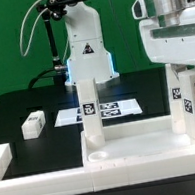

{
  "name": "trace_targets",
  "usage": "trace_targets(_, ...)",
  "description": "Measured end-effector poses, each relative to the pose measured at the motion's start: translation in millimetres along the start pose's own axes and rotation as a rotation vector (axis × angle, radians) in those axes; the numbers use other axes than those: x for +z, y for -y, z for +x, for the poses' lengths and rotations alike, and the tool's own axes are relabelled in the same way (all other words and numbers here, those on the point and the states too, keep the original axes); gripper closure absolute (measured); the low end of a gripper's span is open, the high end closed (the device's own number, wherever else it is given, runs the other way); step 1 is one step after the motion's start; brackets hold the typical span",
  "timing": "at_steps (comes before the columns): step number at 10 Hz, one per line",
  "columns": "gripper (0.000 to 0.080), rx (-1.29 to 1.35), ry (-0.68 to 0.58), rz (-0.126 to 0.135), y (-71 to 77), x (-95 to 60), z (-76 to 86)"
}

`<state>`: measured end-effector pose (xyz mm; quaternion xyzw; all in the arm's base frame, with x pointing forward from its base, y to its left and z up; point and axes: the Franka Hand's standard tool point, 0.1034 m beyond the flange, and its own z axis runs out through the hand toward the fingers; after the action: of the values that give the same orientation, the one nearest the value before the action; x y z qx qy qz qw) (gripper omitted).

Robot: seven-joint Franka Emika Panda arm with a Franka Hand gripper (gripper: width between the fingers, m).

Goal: Assemble desk

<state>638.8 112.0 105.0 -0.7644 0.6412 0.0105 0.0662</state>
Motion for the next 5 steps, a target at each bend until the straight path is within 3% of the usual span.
trace_targets(2,0.0509,-0.051,-0.001,0.0,-0.2,0.9,0.8)
trace_targets(4,0.0226,-0.442,0.01,0.002,-0.6,1.1,5.6)
trace_targets(5,0.0226,-0.583,0.03,-0.018,-5.3,2.9,1.9)
